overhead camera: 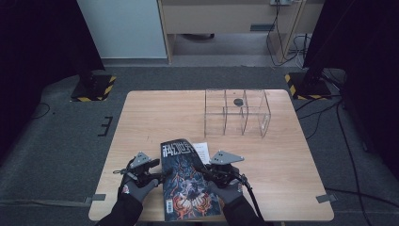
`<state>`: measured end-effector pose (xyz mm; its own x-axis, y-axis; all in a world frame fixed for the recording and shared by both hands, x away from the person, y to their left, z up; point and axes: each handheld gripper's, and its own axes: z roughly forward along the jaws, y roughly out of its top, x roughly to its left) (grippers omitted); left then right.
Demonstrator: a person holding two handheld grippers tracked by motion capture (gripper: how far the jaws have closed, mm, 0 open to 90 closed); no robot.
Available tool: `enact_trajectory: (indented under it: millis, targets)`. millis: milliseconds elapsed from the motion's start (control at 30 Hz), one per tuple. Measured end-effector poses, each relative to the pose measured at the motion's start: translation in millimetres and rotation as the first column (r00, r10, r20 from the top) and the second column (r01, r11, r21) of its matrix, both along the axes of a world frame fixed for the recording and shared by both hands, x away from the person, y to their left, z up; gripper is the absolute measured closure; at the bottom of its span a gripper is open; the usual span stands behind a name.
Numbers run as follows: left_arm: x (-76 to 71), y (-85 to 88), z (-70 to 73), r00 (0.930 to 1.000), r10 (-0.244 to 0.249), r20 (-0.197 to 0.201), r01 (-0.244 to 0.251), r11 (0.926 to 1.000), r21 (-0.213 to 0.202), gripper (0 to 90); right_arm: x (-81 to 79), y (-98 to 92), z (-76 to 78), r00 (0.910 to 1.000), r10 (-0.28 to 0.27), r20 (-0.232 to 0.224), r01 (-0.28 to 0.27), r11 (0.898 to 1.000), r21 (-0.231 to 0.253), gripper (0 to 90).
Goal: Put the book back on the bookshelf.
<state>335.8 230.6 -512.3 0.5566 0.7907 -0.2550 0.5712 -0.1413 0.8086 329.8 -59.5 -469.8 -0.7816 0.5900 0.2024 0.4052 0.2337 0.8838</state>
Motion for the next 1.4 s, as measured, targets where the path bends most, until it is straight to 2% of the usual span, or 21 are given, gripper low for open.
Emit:
enact_trajectory:
  millis: [133,433,733,1000,1133,1233,1300,1400]
  targets:
    - [0.4,-1.2,0.0,0.9999,-0.013,-0.002,0.013,0.9997,-0.019,22.6,-1.6,-1.2,4.7,0.9995,-0.004,0.030,0.004,1.000,0.000,87.7]
    - [1.0,-7.1,-1.2,0.9992,-0.040,-0.009,0.040,0.9987,-0.031,21.8,-2.5,-4.1,7.0,0.9985,-0.005,0.054,0.005,1.000,0.002,87.7]
    - [6.7,-13.8,-7.0,0.9966,-0.076,-0.032,0.074,0.9961,-0.047,19.3,-2.2,-3.6,6.1,0.9980,-0.009,0.063,0.010,1.000,-0.009,87.7]
    - [9.4,-17.8,-5.8,0.9951,-0.094,-0.030,0.093,0.9949,-0.037,23.0,-1.4,-3.4,4.6,0.9983,-0.002,0.058,0.002,1.000,-0.012,87.7]
    - [9.2,-18.2,-4.5,0.9951,-0.092,-0.036,0.091,0.9952,-0.035,29.6,-1.0,-6.7,4.4,0.9985,-0.002,0.055,0.002,1.000,-0.006,87.7]
    - [9.9,-19.6,-5.5,0.9946,-0.096,-0.039,0.094,0.9948,-0.039,29.6,-1.4,-7.8,4.2,0.9982,0.002,0.059,-0.001,1.000,-0.009,87.7]
    - [11.3,-22.1,-9.6,0.9915,-0.114,-0.063,0.111,0.9927,-0.048,28.9,-1.6,-7.6,4.0,0.9981,0.002,0.062,-0.001,1.000,-0.011,87.8]
    - [11.5,-25.7,-11.8,0.9885,-0.132,-0.073,0.129,0.9904,-0.049,22.7,-1.1,-7.3,3.7,0.9981,0.002,0.062,-0.002,1.000,-0.006,87.7]
